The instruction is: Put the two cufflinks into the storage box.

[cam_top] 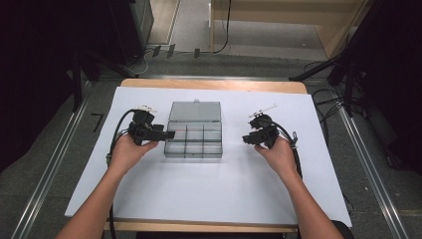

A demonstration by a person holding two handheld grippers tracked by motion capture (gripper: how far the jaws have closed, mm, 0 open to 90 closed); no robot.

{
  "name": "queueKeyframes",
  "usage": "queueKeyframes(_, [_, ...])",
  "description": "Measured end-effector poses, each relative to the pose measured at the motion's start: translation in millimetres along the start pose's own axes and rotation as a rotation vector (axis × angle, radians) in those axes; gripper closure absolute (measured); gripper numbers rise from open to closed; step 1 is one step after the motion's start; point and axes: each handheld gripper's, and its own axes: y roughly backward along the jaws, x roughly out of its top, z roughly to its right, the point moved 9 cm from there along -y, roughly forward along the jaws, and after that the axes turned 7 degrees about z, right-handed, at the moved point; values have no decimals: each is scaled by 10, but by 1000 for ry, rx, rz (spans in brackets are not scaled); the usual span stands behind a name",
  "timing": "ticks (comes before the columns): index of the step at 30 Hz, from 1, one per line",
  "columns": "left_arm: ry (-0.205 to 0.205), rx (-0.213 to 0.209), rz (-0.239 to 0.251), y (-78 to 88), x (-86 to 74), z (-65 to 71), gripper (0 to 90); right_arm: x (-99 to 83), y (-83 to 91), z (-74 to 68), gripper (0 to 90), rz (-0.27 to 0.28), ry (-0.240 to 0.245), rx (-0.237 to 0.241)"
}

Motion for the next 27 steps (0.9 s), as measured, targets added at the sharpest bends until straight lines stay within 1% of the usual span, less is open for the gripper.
queueKeyframes(2, [-2, 0, 0, 6, -2, 1, 385, -5, -9, 0, 674, -6, 1, -1])
queueKeyframes(3, [-3, -1, -2, 10, -5, -1, 385, -15, -22, 11, 680, -19, 10, -7])
queueKeyframes(5, [0, 3, 0, 19, -10, -9, 385, -23, -56, 27, 691, -32, 13, -16])
queueKeyframes(8, [3, 8, -1, 35, -26, -24, 385, -28, -79, 43, 697, -43, 11, -9])
queueKeyframes(10, [5, 12, -4, 47, -38, -35, 385, -29, -85, 53, 698, -48, 17, -11])
queueKeyframes(12, [10, 17, 1, 60, -45, -53, 385, -32, -104, 74, 702, -66, 24, -24])
queueKeyframes(14, [12, 21, -1, 66, -56, -64, 385, -36, -125, 83, 710, -72, 23, -22])
queueKeyframes(18, [13, 23, -2, 77, -71, -80, 385, -45, -153, 86, 720, -89, 27, -25])
queueKeyframes(19, [19, 27, -2, 85, -80, -87, 385, -46, -174, 81, 723, -97, 35, -27])
queueKeyframes(22, [22, 28, 0, 89, -87, -93, 385, -50, -216, 83, 730, -110, 46, -34])
queueKeyframes(24, [23, 29, -2, 98, -96, -100, 385, -54, -229, 85, 735, -116, 43, -35])
queueKeyframes(27, [25, 33, 0, 108, -103, -118, 385, -48, -239, 98, 773, -125, 41, -38])
